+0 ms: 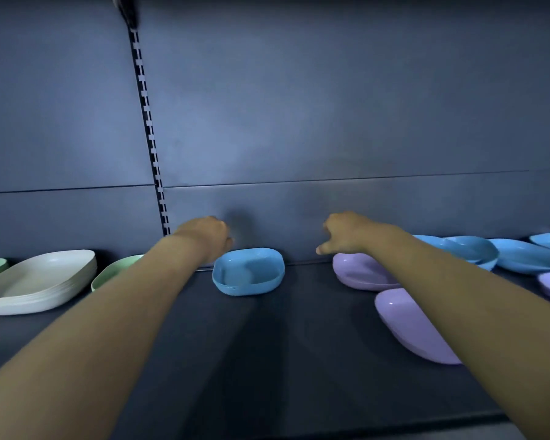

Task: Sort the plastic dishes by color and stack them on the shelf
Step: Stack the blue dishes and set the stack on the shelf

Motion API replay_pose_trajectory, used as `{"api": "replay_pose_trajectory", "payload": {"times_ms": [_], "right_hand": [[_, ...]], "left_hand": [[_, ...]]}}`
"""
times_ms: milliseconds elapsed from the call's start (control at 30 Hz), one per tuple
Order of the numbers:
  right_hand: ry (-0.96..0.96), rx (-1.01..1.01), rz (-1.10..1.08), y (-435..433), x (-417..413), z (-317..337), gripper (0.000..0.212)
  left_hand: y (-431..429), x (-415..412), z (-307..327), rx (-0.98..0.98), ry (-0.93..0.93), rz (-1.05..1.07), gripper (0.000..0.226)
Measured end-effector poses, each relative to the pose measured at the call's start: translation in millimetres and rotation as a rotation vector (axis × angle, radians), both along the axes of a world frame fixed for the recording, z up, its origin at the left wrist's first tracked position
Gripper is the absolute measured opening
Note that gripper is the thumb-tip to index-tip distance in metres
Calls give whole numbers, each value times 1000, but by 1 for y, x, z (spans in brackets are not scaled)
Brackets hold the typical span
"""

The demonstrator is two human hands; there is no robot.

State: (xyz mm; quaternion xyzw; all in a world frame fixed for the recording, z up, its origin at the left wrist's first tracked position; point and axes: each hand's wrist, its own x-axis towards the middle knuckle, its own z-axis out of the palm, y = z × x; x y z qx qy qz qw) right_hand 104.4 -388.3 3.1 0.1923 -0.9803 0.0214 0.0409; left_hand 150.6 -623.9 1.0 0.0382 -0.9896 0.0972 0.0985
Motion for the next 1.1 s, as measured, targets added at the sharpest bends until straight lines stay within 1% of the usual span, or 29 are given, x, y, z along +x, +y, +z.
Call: {"api": "replay_pose_trajectory", "payload": {"times_ms": [100,233,333,533,633,800,967,1100], "right_hand": [[58,104,-35,35,28,15,36],[152,140,-50,85,60,30,41],[202,141,-32,128,92,41,47],[258,87,-32,217,146,55,50],[247,107,-67,260,162,54,50],[210,89,-105,315,158,42,50],[182,80,-152,356,130,27,32],[157,82,-193,376,95,17,37]], "left_hand": [[33,26,23,-89,34,-1,43],[91,67,43,-144,214,31,45],[138,95,44,-102,287,40,44],[217,136,46,15,307,33,46],[250,147,45,62,296,7,44],[292,146,39,108,242,-8,44],[321,116,29,95,239,-62,46],[336,73,19,93,229,-98,45]]}}
